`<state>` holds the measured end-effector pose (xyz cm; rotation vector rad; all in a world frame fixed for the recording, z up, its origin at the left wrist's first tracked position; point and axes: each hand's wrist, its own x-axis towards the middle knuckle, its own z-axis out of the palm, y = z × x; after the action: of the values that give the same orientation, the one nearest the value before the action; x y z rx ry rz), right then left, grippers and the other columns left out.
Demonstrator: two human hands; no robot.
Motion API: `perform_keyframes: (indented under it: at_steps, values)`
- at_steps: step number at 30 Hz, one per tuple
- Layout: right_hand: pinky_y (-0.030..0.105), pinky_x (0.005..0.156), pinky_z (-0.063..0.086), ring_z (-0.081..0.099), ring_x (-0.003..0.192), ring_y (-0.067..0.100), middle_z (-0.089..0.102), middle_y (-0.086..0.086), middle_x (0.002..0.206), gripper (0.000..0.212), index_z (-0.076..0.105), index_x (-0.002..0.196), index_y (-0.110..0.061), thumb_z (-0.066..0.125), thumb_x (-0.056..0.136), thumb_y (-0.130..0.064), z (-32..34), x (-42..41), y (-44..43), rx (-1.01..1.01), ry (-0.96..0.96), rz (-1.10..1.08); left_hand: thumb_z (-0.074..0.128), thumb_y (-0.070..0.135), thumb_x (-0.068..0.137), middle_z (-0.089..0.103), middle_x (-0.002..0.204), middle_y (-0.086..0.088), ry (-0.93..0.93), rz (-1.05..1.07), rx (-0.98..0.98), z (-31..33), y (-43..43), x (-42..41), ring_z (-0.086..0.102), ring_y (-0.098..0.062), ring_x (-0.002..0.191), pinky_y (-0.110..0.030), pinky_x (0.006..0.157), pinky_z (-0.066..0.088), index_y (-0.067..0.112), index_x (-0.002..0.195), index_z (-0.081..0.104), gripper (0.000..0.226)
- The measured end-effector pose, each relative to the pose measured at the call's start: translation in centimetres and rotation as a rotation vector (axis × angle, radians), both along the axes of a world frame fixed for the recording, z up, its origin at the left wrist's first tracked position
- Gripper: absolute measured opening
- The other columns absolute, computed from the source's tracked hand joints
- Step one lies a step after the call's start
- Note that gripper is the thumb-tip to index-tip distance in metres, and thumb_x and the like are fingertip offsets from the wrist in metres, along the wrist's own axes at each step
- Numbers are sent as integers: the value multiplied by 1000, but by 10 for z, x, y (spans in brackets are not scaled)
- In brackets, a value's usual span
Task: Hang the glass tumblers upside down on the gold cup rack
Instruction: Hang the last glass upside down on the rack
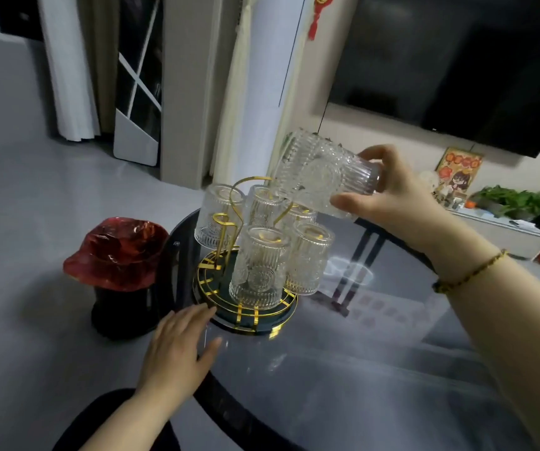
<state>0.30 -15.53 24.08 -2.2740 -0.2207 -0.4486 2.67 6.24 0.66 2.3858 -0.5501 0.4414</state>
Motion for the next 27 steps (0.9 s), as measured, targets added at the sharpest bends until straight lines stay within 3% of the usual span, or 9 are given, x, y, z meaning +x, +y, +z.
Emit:
perform_keyframes:
  at_steps: [2,4,8,10,13,18,20,22,27]
  values:
    - [43,82,52,57,87,22,54,7,97,74,36,103,-20,75,45,-41,11,14,19,-49,26,30,41,44,89,21,150,-2,75,-1,37,-13,3,11,18,-17,137,-34,110,3,18,139,19,60]
    - [41,82,52,57,92,22,54,4,101,74,36,107,-20,73,46,-38,19,29,36,-153,51,26,38,46,90,-5,151,6,105,-22,71,-22,5,19,-7,-6,136,-29,109,-8,24,138,-7,70]
    - [4,47,42,49,72,4,48,-9,89,70,38,118,-20,73,59,-34,31,55,64,-484,87,-4,33,52,89,-25,137,9,93,-37,103,-30,7,26,-21,-4,125,-30,106,-12,27,122,-28,74]
    - [0,45,35,46,70,5,44,-10,93,70,38,120,-19,72,61,-34,34,66,75,-602,93,3,35,52,88,-24,137,9,70,-35,77,-32,8,26,-17,-7,130,-31,106,-12,28,122,-27,75]
    - [15,66,36,45,89,12,43,-7,101,68,40,121,-18,71,63,-34,35,78,87,-714,120,29,37,51,88,-23,137,9,89,-42,58,-31,7,25,-8,-13,138,-32,108,-11,30,123,-25,75]
    - [26,80,38,46,99,17,49,-1,120,70,39,123,-22,71,63,-37,30,94,100,-802,255,73,36,53,87,-20,141,9,71,-54,60,-31,7,25,-3,-14,139,-30,108,-12,29,126,-23,75]
    - [27,86,39,47,103,18,49,2,125,71,38,124,-21,71,63,-35,22,99,104,-838,282,96,45,48,84,10,148,0,44,-51,115,-24,8,24,23,-22,136,-29,106,-1,20,137,2,74]
    - [31,92,40,47,108,20,50,4,127,73,37,125,-20,72,63,-34,14,104,110,-850,312,111,55,44,71,49,133,-11,40,-35,139,-19,9,22,53,-29,116,-33,97,16,10,130,40,70]
    - [27,85,36,46,107,19,48,5,130,74,35,127,-19,72,65,-31,-6,112,117,-889,373,150,57,45,66,59,124,-12,53,-15,162,-18,10,20,60,-28,106,-34,94,21,9,122,51,67]
